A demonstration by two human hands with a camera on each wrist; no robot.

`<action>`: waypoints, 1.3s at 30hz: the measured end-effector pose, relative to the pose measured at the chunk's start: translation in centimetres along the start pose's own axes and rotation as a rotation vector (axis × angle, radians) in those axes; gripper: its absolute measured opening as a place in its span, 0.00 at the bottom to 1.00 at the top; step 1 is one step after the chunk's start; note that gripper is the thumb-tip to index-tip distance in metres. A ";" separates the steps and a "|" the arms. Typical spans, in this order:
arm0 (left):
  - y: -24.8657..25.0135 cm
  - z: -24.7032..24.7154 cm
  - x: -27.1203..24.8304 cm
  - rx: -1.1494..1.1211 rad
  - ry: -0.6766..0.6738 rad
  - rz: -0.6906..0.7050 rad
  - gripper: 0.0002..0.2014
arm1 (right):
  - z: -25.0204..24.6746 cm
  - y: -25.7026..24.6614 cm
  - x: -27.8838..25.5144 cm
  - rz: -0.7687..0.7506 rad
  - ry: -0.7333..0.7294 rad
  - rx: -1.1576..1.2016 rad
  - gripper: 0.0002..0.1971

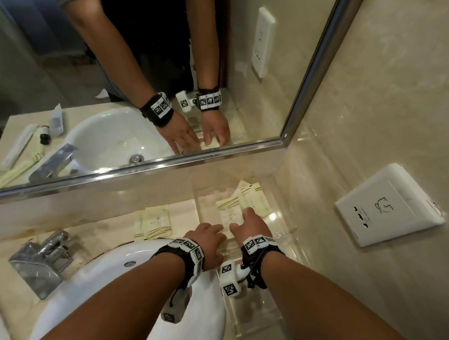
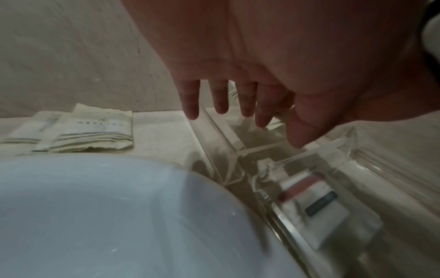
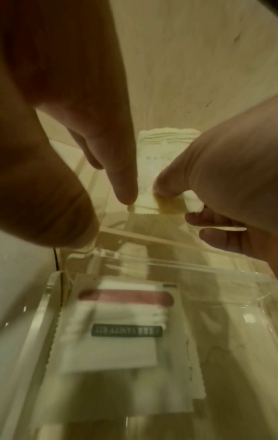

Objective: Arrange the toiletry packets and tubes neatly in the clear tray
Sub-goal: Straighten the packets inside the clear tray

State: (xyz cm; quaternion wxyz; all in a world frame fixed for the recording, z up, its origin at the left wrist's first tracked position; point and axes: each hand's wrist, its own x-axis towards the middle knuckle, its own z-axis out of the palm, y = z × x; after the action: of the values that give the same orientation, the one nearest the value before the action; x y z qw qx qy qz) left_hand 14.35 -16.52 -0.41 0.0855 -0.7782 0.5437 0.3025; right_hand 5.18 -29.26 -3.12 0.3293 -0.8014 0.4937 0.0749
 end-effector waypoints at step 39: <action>6.4 0.1 -2.8 -0.064 0.195 -0.089 0.31 | -3.7 6.1 -8.2 -0.074 -0.155 0.650 0.28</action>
State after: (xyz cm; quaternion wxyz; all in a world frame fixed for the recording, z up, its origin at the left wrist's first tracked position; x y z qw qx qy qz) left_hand 7.93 -16.70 2.32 0.0206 -0.8296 0.5044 0.2385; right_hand -4.83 -27.22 0.60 0.6068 -0.6637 0.4359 -0.0377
